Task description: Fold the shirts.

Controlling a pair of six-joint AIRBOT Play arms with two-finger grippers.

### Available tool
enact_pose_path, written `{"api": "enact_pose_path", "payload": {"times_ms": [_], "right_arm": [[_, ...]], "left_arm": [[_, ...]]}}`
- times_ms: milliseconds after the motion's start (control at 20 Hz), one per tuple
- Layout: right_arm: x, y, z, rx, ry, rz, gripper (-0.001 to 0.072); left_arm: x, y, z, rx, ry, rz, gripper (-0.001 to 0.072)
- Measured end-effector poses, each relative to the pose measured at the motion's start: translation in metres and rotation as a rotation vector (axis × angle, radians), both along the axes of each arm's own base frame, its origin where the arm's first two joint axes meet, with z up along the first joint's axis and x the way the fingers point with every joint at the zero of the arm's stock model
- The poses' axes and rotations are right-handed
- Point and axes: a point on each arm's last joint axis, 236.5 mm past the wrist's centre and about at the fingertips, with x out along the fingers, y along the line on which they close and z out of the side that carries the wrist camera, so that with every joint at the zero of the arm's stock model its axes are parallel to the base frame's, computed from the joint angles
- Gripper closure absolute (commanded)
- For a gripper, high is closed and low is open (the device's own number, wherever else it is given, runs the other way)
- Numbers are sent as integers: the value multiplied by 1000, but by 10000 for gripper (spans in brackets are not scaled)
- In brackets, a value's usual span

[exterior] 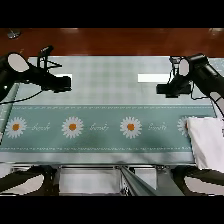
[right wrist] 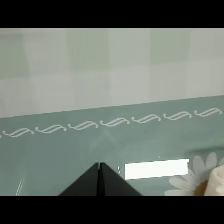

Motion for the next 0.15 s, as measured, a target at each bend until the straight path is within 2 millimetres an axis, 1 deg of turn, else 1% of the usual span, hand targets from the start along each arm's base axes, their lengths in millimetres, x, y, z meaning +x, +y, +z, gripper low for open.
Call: {"api": "enact_pose_path", "payload": {"times_ms": [150], "right_arm": [[-1,-1,-1,-4,4,-1,688]], "left_arm": [[0,0,-3,1,7,0,678]]}}
